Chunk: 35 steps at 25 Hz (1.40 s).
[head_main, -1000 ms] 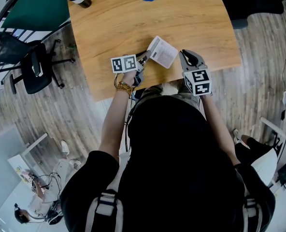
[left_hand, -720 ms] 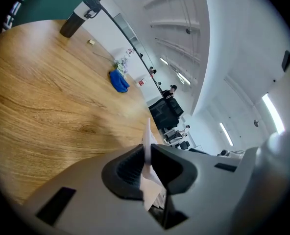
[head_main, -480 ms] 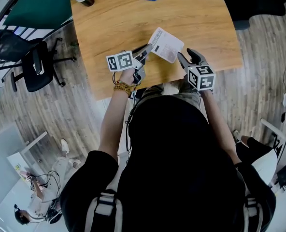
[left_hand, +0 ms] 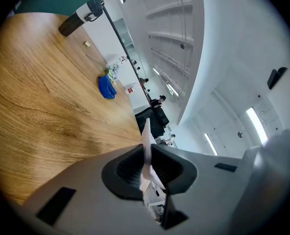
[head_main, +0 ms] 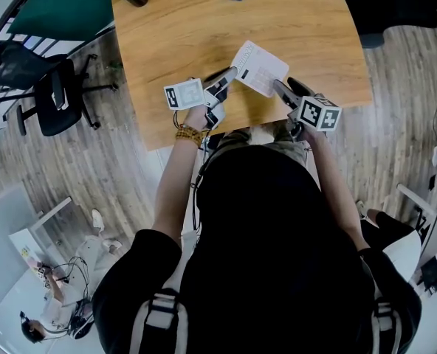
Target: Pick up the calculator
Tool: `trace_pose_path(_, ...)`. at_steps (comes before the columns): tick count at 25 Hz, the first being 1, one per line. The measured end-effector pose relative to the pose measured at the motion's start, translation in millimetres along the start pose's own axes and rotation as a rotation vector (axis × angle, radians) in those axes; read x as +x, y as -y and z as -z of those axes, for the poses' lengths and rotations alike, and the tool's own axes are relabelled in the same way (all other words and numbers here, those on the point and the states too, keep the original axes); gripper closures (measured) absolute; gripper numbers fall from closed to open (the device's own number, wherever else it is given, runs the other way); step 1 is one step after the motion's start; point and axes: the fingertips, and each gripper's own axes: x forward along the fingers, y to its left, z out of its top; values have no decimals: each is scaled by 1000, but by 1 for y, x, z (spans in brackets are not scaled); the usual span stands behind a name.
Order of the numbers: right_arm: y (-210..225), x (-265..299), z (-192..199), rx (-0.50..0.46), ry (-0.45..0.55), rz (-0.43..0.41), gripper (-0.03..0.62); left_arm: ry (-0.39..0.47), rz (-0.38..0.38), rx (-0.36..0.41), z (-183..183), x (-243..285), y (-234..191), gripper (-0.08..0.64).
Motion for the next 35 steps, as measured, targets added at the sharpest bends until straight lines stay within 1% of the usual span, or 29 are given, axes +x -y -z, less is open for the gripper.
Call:
trace_pose_path(5, -8, -3, -1, 91, 27, -100, 341, -12, 24, 0, 3, 1, 7, 500)
trace_pose_path(7, -16, -3, -1, 118, 31, -154, 348, -28, 41, 2, 7, 2, 11, 500)
trace_pose_path(8, -20, -2, 2, 129, 28, -185, 371, -37, 51, 4, 10, 3, 14, 500)
trace_pose_path(10, -25, 0, 8, 137, 10, -225, 388, -48, 68, 7, 14, 5, 20, 500)
trace_pose_path(12, -28, -1, 11, 134, -4, -230, 405, -49, 78, 7, 17, 7, 24, 500)
trace_pose_path(15, -30, -1, 9, 159, 5, -249, 411, -56, 88, 10, 19, 7, 22, 500)
trace_pose_path(18, -31, -2, 8, 178, 19, -264, 436, -58, 93, 45, 19, 3, 20, 499)
trace_pose_path(21, -31, -4, 6, 208, 39, -289, 461, -60, 78, 71, 21, -1, 16, 499)
trace_pose_path(24, -35, -7, 0, 232, 49, -310, 477, -67, 88, 63, 24, -2, 17, 499)
trace_pose_path(26, -38, -10, -10, 270, 70, -307, 492, -79, 90, 62, 25, -1, 16, 494)
trace_pose_path(28, -45, -13, -25, 342, 125, -336, 515, -91, 102, 52, 27, 1, 17, 486)
trace_pose_path(29, -48, -13, -29, 361, 146, -348, 525, -94, 106, 47, 27, 1, 18, 485)
trace_pose_path(30, -48, -14, -31, 353, 151, -341, 526, -95, 109, 44, 28, 1, 19, 482)
trace_pose_path(33, -42, -16, -33, 274, 124, -294, 528, -102, 108, 58, 28, 3, 18, 478)
trace_pose_path(35, -40, -16, -34, 239, 118, -289, 528, -107, 100, 60, 28, 5, 15, 479)
